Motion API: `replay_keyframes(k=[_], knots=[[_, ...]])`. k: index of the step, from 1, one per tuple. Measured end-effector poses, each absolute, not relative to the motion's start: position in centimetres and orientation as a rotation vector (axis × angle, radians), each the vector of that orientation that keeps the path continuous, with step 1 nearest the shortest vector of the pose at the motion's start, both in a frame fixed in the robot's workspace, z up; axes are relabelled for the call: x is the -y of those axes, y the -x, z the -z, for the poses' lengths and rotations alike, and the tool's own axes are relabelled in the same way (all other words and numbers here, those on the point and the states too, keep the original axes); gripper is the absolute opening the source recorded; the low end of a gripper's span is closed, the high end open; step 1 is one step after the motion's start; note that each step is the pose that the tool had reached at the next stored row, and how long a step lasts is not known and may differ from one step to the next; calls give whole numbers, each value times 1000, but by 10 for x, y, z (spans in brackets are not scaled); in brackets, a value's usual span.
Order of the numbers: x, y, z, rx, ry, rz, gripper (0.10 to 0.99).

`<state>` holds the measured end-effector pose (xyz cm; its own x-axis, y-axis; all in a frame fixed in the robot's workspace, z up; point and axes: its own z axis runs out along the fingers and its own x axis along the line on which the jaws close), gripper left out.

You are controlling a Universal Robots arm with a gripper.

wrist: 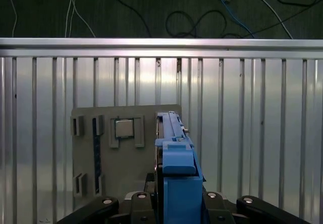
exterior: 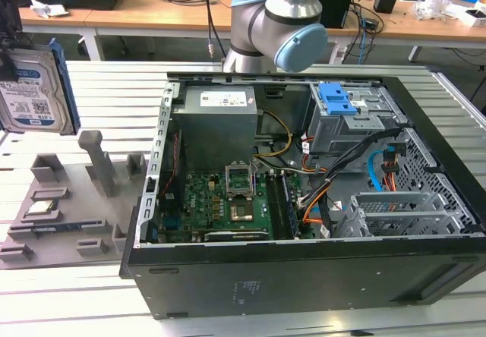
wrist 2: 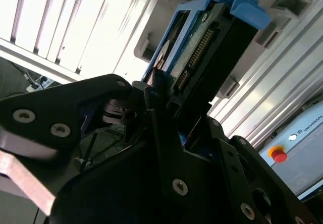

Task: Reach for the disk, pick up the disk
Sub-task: 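Pick up the disk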

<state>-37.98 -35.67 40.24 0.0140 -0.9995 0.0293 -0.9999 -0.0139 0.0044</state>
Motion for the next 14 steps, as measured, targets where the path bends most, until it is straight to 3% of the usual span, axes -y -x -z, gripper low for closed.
replay_keyframes(k=[14], knots=[[357, 380, -436, 2189, -2220, -28, 361]])
